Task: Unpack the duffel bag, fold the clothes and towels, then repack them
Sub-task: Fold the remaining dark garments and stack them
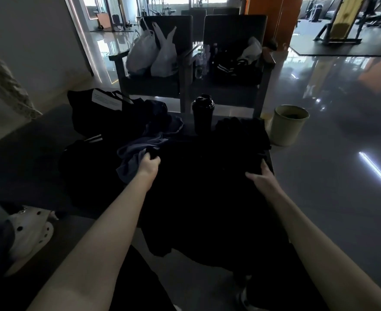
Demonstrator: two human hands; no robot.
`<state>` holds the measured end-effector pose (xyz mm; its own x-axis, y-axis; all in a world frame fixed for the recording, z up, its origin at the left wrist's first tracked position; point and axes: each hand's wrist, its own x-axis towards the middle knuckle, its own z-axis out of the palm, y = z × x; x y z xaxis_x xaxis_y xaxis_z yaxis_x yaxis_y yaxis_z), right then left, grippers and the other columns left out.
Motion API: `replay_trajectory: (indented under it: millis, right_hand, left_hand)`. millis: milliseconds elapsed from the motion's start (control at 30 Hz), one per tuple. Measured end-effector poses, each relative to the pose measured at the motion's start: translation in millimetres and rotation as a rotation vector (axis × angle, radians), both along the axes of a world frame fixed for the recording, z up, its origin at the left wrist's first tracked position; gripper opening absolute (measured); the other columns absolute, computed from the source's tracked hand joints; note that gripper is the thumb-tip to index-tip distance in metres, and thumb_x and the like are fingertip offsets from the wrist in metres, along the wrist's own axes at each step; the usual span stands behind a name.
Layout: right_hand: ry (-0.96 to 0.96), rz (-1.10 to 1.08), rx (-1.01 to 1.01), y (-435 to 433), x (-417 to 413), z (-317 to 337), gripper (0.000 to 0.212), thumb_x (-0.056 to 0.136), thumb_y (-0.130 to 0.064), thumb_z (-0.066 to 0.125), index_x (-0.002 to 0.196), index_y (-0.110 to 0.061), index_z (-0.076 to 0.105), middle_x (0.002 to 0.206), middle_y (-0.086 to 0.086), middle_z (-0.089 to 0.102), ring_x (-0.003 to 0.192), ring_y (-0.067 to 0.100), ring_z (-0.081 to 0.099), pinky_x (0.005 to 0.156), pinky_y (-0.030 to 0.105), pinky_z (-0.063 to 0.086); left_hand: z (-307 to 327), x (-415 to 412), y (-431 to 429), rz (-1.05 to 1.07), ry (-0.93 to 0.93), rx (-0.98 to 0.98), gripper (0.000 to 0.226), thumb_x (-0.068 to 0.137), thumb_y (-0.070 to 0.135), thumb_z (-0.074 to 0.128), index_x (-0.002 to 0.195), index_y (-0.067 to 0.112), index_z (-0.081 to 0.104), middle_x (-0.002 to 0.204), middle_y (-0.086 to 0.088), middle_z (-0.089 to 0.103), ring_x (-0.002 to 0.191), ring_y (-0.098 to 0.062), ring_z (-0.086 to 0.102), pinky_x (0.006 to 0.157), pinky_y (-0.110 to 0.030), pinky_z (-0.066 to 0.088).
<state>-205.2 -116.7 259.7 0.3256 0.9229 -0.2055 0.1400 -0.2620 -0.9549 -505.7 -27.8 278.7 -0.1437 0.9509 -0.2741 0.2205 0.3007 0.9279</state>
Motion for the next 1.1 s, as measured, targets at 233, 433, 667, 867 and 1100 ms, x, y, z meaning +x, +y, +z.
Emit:
replay_trajectory:
  millis: [233,433,667,867,1100]
  right_hand:
    - [-0.347,-0.071,-0.135,-36,-14,-41,0.047,0.086,-0.01,0.057,0.132,-0.005,0.046,0.121,0.016,0.056,0.107,0.028,0.054,0.087,0.029,0.04]
    - [-0.665,-0.087,-0.329,-65,-23,-40,0.047,0.086,-0.025,0.055,0.124,0.001,0.046,0.124,0.02,0.05,0.116,0.036,0.047,0.092,0.042,0.04]
    - [-0.589,-0.08,-0.338,-88,-18,-23,0.025,0.089,-0.017,0.046,0.107,-0.004,0.058,0.097,0.014,0.058,0.09,0.031,0.054,0.074,0.032,0.04]
    - [-0.034,-0.137,0.037,-66,-17,21,0.015,0.093,-0.013,0.054,0.089,-0.006,0.066,0.072,0.006,0.058,0.064,0.018,0.054,0.056,0.024,0.041]
    - [0.175,-0.09,0.083,-32,-11,33,0.035,0.086,-0.005,0.056,0.119,-0.017,0.059,0.092,0.008,0.065,0.071,0.018,0.063,0.061,0.028,0.049]
  left_hand:
    - [-52,6,-60,-0.068,0.634,0.004,0.08,0.083,0.025,0.067,0.145,0.006,0.021,0.145,-0.021,0.025,0.13,-0.039,0.031,0.105,-0.046,0.034]
    - [-67,-4,-97,-0.068,0.945,-0.199,0.063,0.093,0.036,0.053,0.143,0.008,0.028,0.144,-0.013,0.033,0.129,-0.03,0.033,0.102,-0.041,0.035]
    - [-41,-22,-85,-0.274,0.693,-0.269,0.012,0.096,0.009,0.04,0.085,0.008,0.047,0.084,-0.006,0.048,0.075,-0.02,0.049,0.065,-0.028,0.04]
    - [14,-19,-57,-0.195,-0.131,-0.166,0.026,0.097,0.022,0.052,0.12,0.01,0.054,0.112,-0.013,0.062,0.097,-0.029,0.06,0.076,-0.038,0.05]
    - [12,-20,-39,0.05,-0.299,-0.033,0.051,0.092,0.007,0.048,0.141,0.014,0.035,0.126,-0.016,0.054,0.1,-0.033,0.059,0.083,-0.044,0.051]
